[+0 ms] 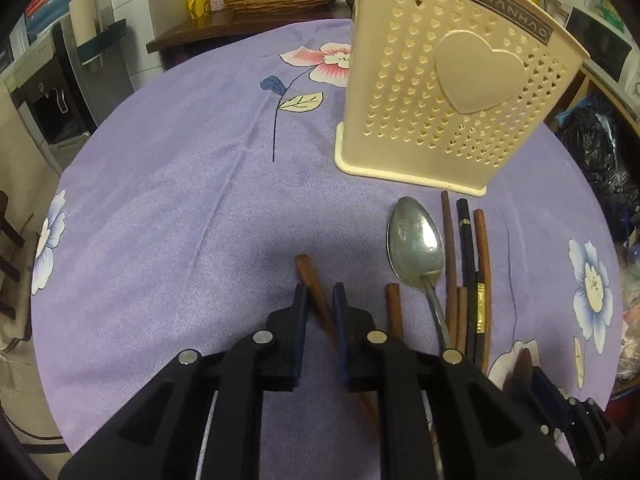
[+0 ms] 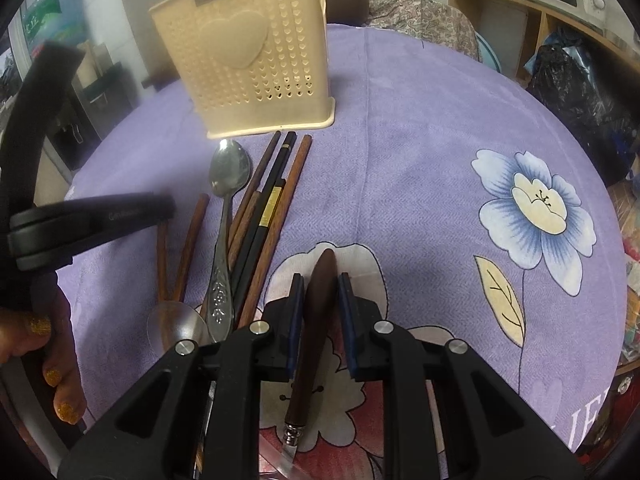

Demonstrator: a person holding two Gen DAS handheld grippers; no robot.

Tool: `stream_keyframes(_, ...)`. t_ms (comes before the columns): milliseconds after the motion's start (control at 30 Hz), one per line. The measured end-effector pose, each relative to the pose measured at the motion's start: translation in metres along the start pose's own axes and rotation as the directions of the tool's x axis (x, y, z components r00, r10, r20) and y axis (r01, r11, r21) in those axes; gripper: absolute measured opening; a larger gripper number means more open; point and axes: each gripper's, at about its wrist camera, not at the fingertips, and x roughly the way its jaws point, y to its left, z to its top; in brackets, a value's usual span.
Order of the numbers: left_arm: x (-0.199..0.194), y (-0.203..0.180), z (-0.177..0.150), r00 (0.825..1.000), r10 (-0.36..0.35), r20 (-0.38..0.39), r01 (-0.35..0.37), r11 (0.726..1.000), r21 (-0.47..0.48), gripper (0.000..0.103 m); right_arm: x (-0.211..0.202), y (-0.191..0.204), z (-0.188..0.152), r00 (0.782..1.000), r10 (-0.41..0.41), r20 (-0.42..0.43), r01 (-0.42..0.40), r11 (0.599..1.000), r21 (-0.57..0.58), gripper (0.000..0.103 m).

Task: Organize utensils
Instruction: 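Grasp the dark wooden spatula with the right tool while the left tool grasps a brown chopstick, then carry both items to the beige holder and drop them in, opening both tools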

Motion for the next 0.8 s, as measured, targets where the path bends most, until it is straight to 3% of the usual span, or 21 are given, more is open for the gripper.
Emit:
stream_keyframes(67, -0.001, 0.007, 0.004, 1.0, -0.03, 0.0, 0.03, 0.999, -0.029, 0.012, -0.008, -0.003, 0.002, 0.999, 0.018, 0.036, -0.018, 1.0, 0.001, 0.018)
stream_keyframes(200, -0.019, 0.02, 0.015, 0.995, -0.066, 0.077, 0.071, 0.996, -0.059, 0.008, -0.036, -0.011, 0.014, 0.989, 0.052, 0.138, -0.05, 0.999, -0.016, 0.017)
stream_keyframes(300, -0.053, 0.029, 0.027, 0.98, -0.104, 0.172, 0.114, 0.992, -0.052, 0.008, -0.063, -0.016, 0.025, 0.976, 0.085, 0.2, -0.078, 0.996, -0.042, 0.016)
stream_keyframes(467, -0.112, 0.036, 0.036, 0.938, -0.128, 0.322, 0.142, 0.99, -0.02, 0.008, -0.111, -0.016, 0.042, 0.94, 0.073, 0.333, -0.032, 0.991, -0.127, 0.016)
stream_keyframes(600, -0.148, 0.037, 0.035, 0.894, -0.116, 0.433, 0.125, 0.992, 0.008, 0.008, -0.125, -0.018, 0.052, 0.928, 0.06, 0.367, -0.006, 0.989, -0.148, 0.016)
stream_keyframes(800, -0.16, 0.028, 0.034, 0.865, -0.072, 0.497, 0.059, 0.997, 0.043, 0.008, -0.124, -0.021, 0.065, 0.925, 0.046, 0.377, 0.015, 0.987, -0.157, 0.016)
